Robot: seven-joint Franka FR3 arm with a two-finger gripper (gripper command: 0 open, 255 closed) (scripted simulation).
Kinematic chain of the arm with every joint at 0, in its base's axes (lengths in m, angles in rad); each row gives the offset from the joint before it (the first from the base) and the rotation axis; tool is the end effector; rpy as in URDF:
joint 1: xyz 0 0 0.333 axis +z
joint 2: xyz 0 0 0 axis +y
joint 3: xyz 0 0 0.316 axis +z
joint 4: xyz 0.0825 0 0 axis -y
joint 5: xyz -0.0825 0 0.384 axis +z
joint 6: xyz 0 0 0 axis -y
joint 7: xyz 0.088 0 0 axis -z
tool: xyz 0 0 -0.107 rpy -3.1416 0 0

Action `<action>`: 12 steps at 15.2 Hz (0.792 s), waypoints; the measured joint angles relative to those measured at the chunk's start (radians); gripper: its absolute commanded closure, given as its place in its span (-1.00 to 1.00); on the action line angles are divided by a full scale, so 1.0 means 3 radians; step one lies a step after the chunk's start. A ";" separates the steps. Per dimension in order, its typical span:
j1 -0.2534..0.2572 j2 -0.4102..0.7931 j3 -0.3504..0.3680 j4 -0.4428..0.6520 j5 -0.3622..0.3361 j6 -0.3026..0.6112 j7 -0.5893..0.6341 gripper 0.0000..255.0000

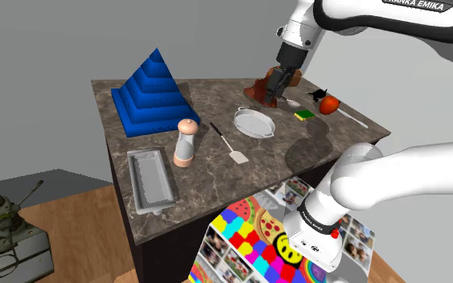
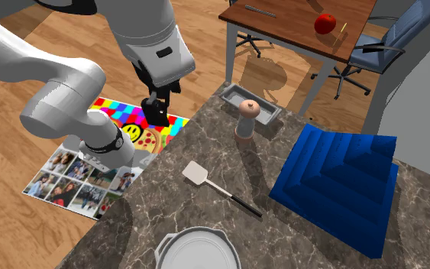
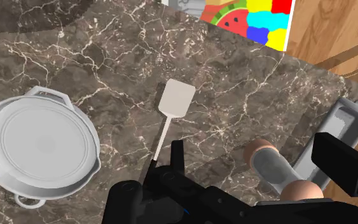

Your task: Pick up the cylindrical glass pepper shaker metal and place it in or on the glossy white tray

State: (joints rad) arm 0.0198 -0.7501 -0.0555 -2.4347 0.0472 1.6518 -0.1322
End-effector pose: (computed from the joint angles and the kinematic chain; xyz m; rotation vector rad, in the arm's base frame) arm 0.3203 -0.0101 0.5489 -3.0498 -0.1639 0.0414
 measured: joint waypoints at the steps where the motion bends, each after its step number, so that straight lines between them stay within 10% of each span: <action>1: 0.0000 0.0000 0.0000 0.0000 0.0000 0.0000 0.0000 -1.00; 12: 0.0145 0.0810 0.0794 0.0119 -0.0003 0.0812 0.0858 -1.00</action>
State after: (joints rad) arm 0.0634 -0.5072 0.1828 -2.3990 0.0462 1.8954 0.1253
